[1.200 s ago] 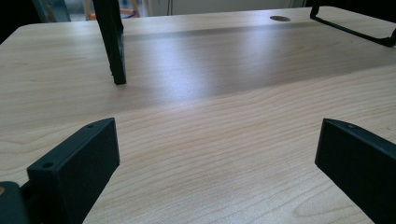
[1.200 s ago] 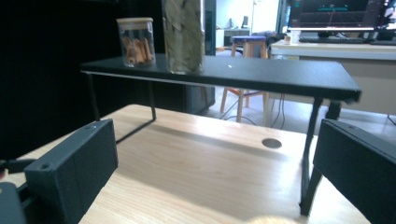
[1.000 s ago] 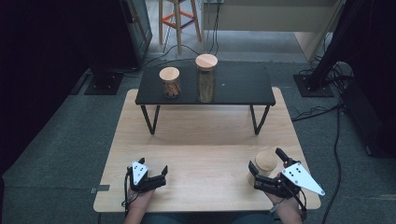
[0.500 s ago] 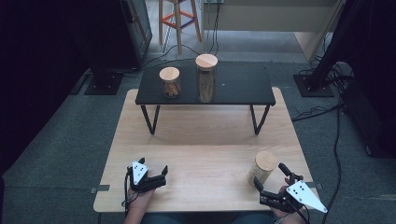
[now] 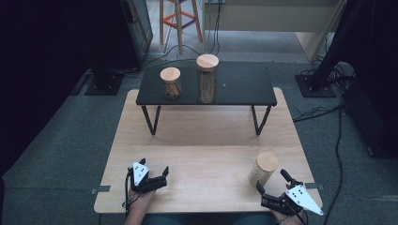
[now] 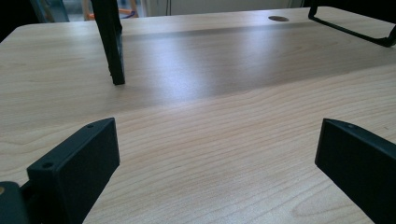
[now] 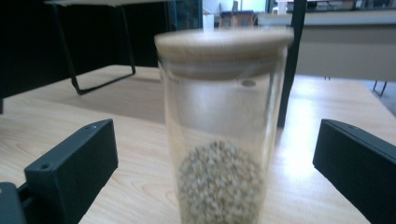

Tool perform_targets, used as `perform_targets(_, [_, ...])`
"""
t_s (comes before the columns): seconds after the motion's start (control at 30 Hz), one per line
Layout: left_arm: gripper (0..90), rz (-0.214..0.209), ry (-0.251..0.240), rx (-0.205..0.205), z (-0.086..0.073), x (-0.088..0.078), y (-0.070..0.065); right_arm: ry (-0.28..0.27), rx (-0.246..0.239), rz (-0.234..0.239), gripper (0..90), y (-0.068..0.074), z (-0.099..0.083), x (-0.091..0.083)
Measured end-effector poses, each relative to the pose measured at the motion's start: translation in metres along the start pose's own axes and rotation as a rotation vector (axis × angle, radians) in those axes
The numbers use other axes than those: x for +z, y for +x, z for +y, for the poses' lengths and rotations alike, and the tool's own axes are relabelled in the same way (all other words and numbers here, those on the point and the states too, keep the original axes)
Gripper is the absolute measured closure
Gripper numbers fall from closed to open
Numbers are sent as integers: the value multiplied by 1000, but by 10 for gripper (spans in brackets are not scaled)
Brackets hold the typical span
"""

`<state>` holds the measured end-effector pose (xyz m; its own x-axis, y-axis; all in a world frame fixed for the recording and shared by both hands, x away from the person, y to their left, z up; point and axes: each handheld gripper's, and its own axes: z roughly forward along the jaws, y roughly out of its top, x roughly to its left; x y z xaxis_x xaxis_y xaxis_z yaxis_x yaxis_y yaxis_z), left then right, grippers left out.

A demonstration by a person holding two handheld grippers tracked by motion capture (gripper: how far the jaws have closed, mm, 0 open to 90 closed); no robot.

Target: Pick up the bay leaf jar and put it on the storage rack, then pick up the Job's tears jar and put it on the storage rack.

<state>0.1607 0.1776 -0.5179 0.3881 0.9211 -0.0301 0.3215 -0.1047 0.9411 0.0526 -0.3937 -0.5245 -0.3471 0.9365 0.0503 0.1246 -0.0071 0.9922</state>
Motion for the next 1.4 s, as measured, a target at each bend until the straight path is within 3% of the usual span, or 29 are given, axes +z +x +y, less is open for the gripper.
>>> perform_targets(0.17, [0,-3,0,0,0,0,1,16,14,-17,0,1,-9,3])
perform_targets(0.47, [0,0,-4,-1,-1,0,0,83,16,-46,0,-1,-9,6])
perform_targets(0.73, [0,0,-9,-4,-2,-1,0,109,21,-54,0,-5,-9,8])
perform_targets(1.4, [0,0,-11,-4,-2,-1,0,78,54,-52,0,-6,-8,2])
